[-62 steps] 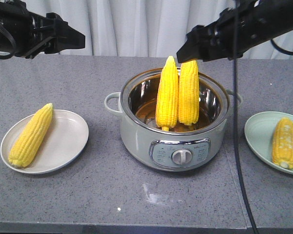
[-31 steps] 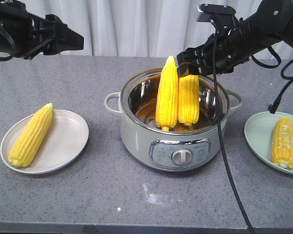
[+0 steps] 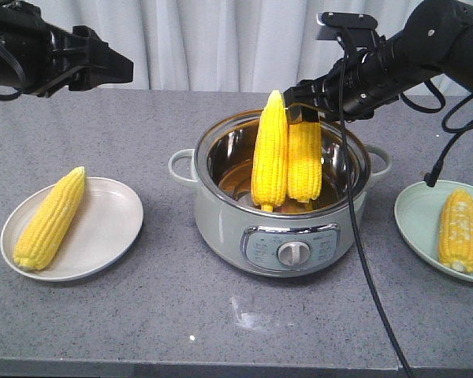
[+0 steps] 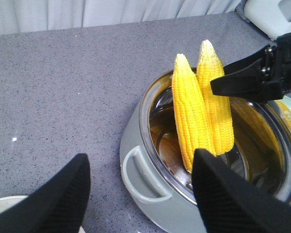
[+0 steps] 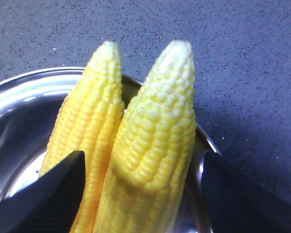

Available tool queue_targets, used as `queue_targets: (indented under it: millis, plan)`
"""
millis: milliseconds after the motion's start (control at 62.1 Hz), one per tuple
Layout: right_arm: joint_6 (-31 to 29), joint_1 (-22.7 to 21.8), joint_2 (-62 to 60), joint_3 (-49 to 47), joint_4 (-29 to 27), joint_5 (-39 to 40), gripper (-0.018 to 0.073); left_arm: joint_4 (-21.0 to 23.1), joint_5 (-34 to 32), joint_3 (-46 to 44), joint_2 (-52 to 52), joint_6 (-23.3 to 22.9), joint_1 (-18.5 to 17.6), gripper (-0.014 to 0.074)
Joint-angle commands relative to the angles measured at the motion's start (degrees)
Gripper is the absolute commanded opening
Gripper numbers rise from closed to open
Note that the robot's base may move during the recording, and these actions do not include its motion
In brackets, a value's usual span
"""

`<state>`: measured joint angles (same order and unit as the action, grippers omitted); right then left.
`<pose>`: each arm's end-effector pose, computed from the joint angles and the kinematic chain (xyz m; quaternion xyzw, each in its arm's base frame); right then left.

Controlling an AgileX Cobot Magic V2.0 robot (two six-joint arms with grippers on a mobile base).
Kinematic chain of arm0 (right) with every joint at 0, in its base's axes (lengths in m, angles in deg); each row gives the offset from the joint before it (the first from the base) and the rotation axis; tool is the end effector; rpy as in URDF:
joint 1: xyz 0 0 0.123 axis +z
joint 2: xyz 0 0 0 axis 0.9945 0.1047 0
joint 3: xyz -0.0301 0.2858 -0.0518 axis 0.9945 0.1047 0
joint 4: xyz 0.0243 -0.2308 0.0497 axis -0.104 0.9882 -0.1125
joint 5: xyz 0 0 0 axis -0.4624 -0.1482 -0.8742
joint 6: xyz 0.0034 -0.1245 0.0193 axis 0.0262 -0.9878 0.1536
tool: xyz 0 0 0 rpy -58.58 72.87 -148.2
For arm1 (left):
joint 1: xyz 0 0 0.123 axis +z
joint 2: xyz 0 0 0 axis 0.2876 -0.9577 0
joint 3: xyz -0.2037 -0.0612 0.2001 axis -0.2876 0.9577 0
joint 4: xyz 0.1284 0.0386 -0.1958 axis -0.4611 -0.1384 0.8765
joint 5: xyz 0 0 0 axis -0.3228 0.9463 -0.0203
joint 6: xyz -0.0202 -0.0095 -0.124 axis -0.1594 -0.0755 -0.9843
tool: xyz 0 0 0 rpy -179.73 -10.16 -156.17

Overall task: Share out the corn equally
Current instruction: 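Reach the right gripper into the pot and close on a cob, then lift the cob out of the pot with the right gripper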

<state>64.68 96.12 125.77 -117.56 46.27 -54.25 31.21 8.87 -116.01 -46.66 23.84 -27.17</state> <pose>0.4270 0.1176 0.3079 -0.1501 0.9232 0.1241 0.3313 0.3101 -0.1097 0.4065 0.1359 0.8596 -0.2464 0.4265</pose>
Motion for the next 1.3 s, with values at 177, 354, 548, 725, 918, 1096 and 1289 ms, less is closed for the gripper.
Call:
queue_targets:
  millis: [177,354,548,725,918,1096,1289]
  plan:
    - [0.02,-0.06,-1.23,-1.55,-0.09,3.06,0.049,1.81,-3.49,-1.66,1.67,-0.23,-0.09,0.0449]
    - [-0.03,-0.06,-1.15,-1.55,-0.14,3.05,0.0411,1.76,-3.55,-1.66,1.67,-0.14,-0.09,0.0449]
    - [-0.03,-0.06,-1.15,-1.55,-0.14,2.99,0.0216,1.83,-3.55,-1.66,1.67,-0.19,-0.09,0.0449]
    - [-0.09,-0.06,-2.21,-1.55,-0.14,2.29,0.0029,1.83,-3.55,-1.66,1.67,-0.25,-0.09,0.0449]
    - [-0.28,-0.18,-8.17,-1.73,0.04,4.33,-0.0009,1.88,-3.55,-1.66,1.67,-0.13,-0.09,0.0449]
    - [-0.72,-0.18,-16.35,-1.73,0.1,6.49,-0.0009,1.95,-3.28,-1.66,1.67,-0.18,-0.09,0.0449]
    - [-0.75,-0.18,-27.24,-1.73,3.63,6.77,-0.0009,3.87,-3.37,-1.66,1.67,-0.29,-0.5,0.0449]
